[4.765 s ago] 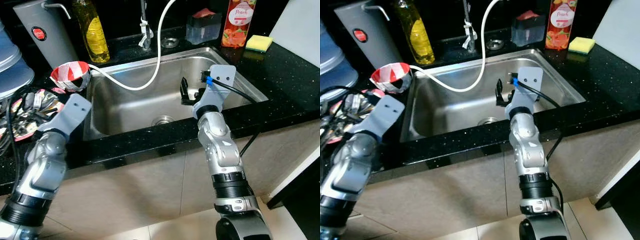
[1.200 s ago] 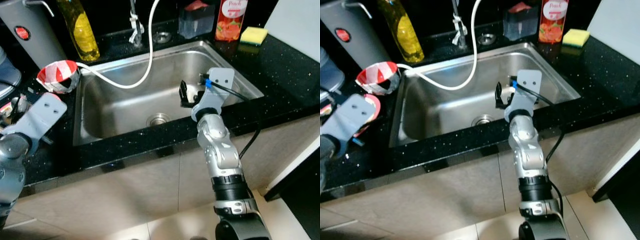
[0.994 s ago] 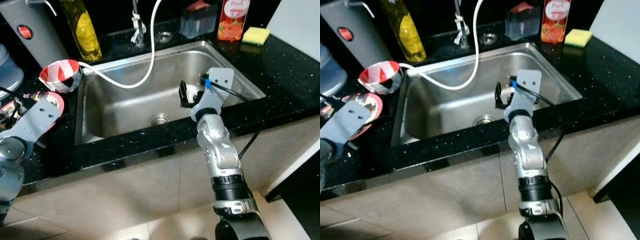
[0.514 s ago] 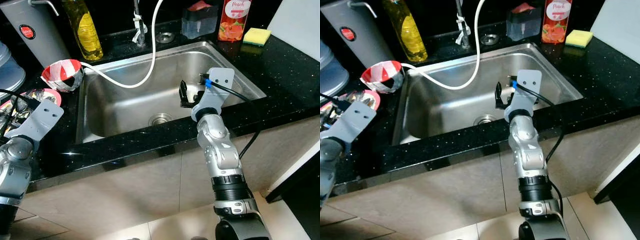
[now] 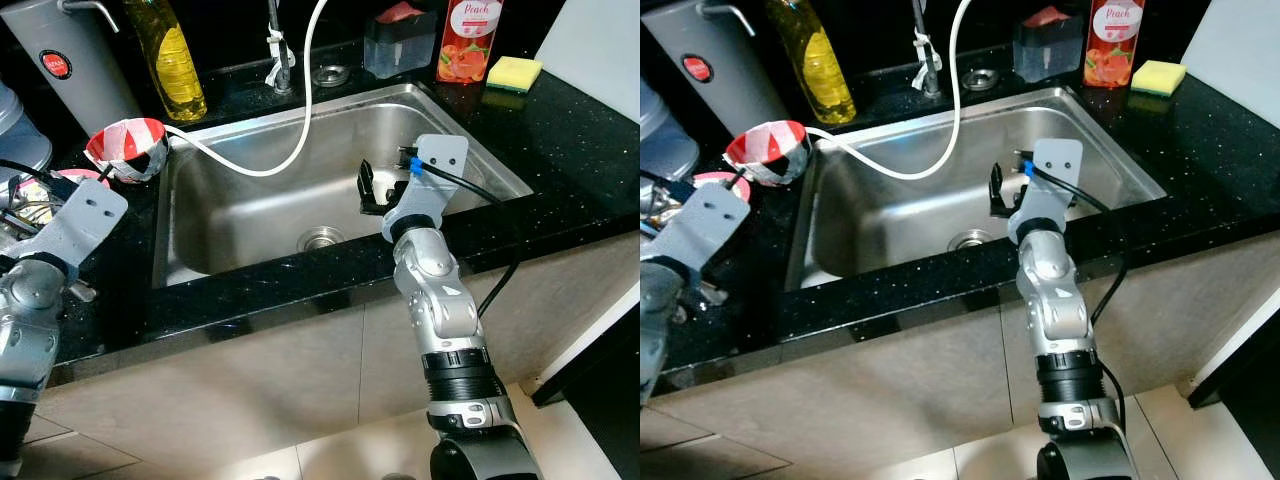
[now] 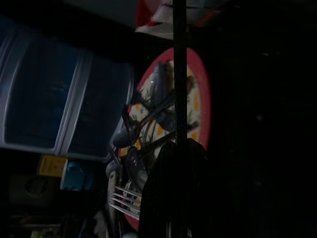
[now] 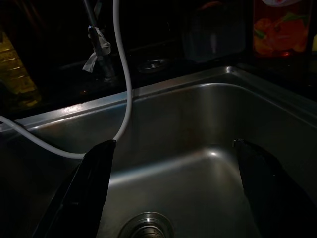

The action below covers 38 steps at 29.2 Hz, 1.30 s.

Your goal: Kitchen organization

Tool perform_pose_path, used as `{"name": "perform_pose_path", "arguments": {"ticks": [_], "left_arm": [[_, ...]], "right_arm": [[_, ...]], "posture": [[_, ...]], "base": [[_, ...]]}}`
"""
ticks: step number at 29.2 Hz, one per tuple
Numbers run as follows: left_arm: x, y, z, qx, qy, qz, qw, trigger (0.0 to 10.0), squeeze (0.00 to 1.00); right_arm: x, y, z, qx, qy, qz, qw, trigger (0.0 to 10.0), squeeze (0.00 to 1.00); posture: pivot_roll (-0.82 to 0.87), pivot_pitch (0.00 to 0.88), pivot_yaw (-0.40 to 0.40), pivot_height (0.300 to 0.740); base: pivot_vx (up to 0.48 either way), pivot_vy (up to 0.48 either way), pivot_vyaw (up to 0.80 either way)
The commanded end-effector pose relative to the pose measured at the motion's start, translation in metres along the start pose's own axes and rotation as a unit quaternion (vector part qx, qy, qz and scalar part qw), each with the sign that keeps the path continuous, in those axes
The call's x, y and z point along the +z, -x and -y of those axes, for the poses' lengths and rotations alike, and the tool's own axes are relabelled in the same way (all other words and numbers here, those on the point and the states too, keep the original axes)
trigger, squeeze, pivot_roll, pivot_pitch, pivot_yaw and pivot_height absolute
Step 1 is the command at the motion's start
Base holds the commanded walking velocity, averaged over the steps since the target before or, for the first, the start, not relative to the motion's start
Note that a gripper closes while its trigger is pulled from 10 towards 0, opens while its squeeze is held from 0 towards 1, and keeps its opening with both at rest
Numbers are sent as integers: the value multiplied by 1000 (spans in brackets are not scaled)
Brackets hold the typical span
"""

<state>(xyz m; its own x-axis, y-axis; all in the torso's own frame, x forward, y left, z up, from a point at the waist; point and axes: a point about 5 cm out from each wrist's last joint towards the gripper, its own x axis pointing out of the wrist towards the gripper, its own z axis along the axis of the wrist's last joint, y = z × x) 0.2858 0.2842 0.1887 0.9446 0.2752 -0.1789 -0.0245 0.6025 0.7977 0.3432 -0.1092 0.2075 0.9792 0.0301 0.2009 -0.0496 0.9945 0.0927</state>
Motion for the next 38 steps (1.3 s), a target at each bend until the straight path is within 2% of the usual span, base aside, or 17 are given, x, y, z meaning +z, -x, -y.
{"name": "perform_pose_path", "arguments": {"ticks": [1,9,12,14,17,18,21,23,24,25,26,29,32,33,34,35,38], "left_arm": [[-5,-1,7,-8,-25,-8,1000,10000,0],[7,1,9,13,-48,26,998,10000,0],[18,1,8,18,-35,60,997,10000,0],[38,3,9,4,1,118,993,10000,0],[46,5,10,-4,15,142,990,10000,0],[71,12,15,-39,63,202,977,10000,0],[82,16,19,-63,91,225,968,10000,0],[102,24,37,-137,154,257,944,10000,0],[102,24,37,-137,154,257,944,10000,0],[109,28,47,-170,175,264,933,10000,0],[109,28,47,-170,175,264,933,10000,0],[124,28,65,-202,228,271,913,10000,0],[127,23,66,-198,254,261,910,10000,0],[127,16,68,-191,279,239,910,10000,282],[124,9,68,-181,294,216,914,10000,835],[120,4,68,-175,305,199,915,10000,1000],[111,-3,65,-156,314,170,921,10000,1000]], "right_arm": [[0,0,-6,8,-4,2,1000,10000,0],[1,0,-6,15,1,1,1000,10000,0],[3,-1,-6,13,0,3,1000,10000,0],[3,-1,-6,14,0,3,1000,10000,0],[3,-1,-6,14,0,3,1000,10000,0],[2,0,-6,14,1,2,1000,10000,0],[2,0,-6,13,1,2,1000,10000,0],[3,0,-5,11,2,3,1000,10000,0],[3,0,-5,11,2,3,1000,10000,0],[3,-1,-5,11,2,3,1000,10000,0],[3,-1,-5,11,2,3,1000,10000,0],[3,-1,-6,9,1,4,1000,10000,0],[3,-1,-6,9,1,4,1000,10000,0],[3,0,-6,9,1,4,1000,10000,0],[3,0,-6,8,1,4,1000,10000,0],[4,0,-5,6,1,4,1000,10000,0],[4,0,-3,3,1,5,1000,10000,0]], "posture": [[101,5,125,740],[91,9,115,740],[88,11,116,740],[84,13,114,740],[83,14,112,740],[83,14,112,740],[83,14,112,740],[74,17,117,740],[74,17,117,740],[69,17,120,740],[69,17,120,740],[66,19,122,740],[62,19,124,740],[60,20,126,740],[58,20,128,740],[56,21,131,740],[54,22,134,740]], "base": [[0,0,0],[0,0,0],[0,0,0],[0,0,0],[0,0,0],[0,0,0],[0,0,0],[0,0,0],[0,0,0],[0,0,0],[0,0,0],[0,0,0],[0,0,0],[0,0,0],[0,0,0],[0,0,0],[0,0,0]]}}
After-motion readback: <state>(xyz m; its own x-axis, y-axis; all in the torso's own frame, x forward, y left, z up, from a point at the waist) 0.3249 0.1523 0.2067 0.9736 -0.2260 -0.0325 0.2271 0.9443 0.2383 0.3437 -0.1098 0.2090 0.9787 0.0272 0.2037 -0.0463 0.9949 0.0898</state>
